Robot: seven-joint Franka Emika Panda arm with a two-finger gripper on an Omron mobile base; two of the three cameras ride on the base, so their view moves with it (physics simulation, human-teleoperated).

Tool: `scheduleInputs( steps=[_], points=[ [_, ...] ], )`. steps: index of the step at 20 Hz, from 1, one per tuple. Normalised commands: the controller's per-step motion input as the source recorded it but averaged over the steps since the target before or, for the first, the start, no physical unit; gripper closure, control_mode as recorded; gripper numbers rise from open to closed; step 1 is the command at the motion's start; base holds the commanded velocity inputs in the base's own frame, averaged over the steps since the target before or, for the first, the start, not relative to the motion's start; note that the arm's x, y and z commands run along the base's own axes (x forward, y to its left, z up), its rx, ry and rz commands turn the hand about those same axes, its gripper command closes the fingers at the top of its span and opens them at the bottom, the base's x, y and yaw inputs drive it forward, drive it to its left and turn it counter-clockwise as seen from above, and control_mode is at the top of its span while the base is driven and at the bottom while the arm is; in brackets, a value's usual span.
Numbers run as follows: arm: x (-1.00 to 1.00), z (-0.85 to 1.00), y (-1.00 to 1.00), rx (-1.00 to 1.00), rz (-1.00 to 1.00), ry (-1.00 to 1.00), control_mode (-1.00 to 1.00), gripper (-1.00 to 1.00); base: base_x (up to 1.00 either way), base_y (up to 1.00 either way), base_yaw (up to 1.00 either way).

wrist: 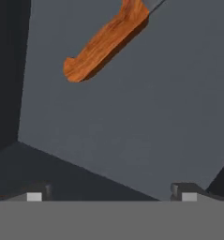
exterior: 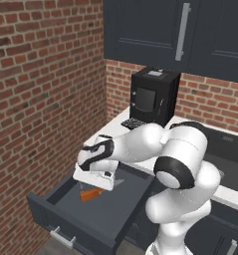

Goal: Pick up the knife from the drawer and place it on the cutting board. Then place the meat from the plate to the cutting board.

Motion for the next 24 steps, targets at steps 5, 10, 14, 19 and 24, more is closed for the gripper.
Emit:
scheduleInputs(
  steps=[5,10,14,19,24],
  points=[
    [0.39,-0.48,0.00,-0.11,-0.12,0.02,-1.00,-1.00,0.00,0.00,0.00],
    [0.08,-0.55,0.00,-0.10,-0.08,0.00,-1.00,-1.00,0.00,0.00,0.00],
    [0.26,-0.49,0.00,-0.13,-0.09,-0.01,-1.00,-1.00,0.00,0.00,0.00],
    [0.33,-0.01,-0.05,-0.07,-0.13,-0.04,-1.00,-1.00,0.00,0.00,0.00],
    [0.22,-0.03,-0.03,-0.01,-0.10,-0.04,-1.00,-1.00,0.00,0.00,0.00]
  ],
)
